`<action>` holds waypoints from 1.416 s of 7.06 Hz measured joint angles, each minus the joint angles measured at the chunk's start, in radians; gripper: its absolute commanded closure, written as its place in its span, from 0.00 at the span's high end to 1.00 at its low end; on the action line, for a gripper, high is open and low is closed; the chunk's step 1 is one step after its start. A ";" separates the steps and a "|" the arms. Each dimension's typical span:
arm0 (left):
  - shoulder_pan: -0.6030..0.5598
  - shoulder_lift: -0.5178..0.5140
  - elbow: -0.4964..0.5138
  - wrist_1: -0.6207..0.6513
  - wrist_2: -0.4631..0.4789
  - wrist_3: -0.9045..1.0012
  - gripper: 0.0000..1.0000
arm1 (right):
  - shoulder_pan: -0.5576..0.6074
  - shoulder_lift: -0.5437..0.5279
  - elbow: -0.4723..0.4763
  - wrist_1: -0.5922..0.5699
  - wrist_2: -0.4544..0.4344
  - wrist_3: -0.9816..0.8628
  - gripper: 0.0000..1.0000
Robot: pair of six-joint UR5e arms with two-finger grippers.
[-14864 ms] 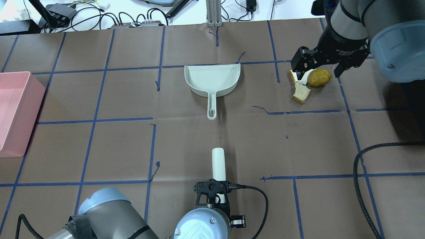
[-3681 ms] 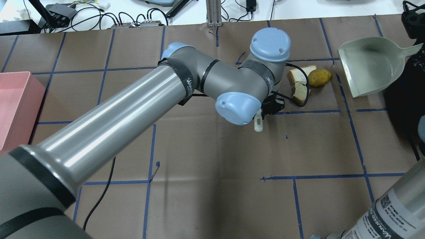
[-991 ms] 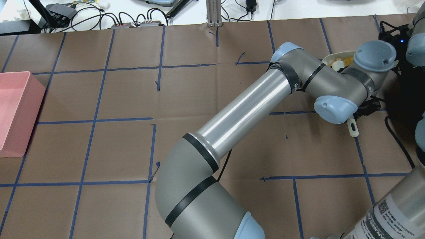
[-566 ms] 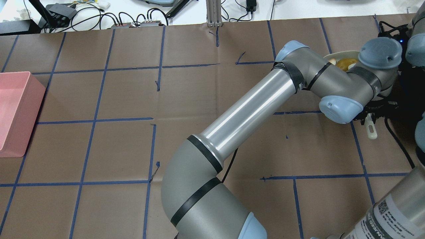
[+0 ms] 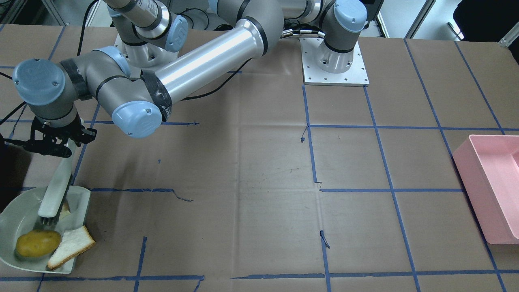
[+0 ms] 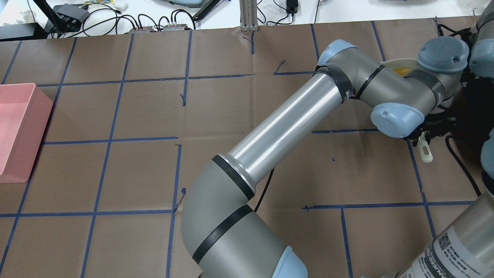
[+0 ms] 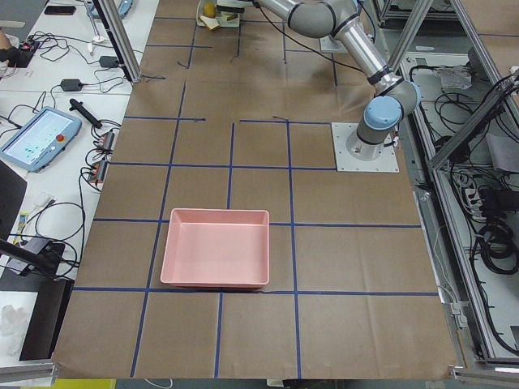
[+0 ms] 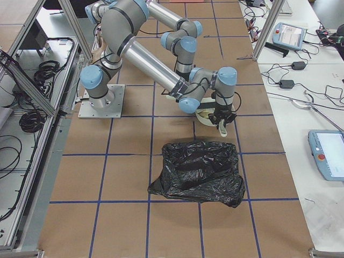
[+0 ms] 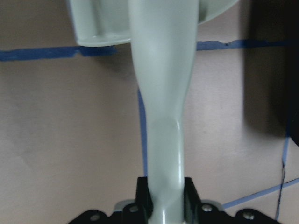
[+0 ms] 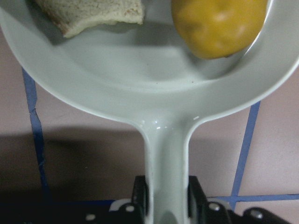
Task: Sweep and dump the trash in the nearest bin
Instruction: 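Sweep the remaining bread crust into the dustpan with the left gripper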
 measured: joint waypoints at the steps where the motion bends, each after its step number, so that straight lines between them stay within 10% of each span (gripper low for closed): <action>1: 0.017 0.018 -0.009 -0.054 0.016 0.000 0.00 | 0.000 0.000 0.000 0.000 0.005 0.000 0.01; 10: 0.106 -0.116 0.148 -0.187 0.085 -0.037 0.00 | 0.001 0.006 -0.001 0.006 0.007 -0.001 0.01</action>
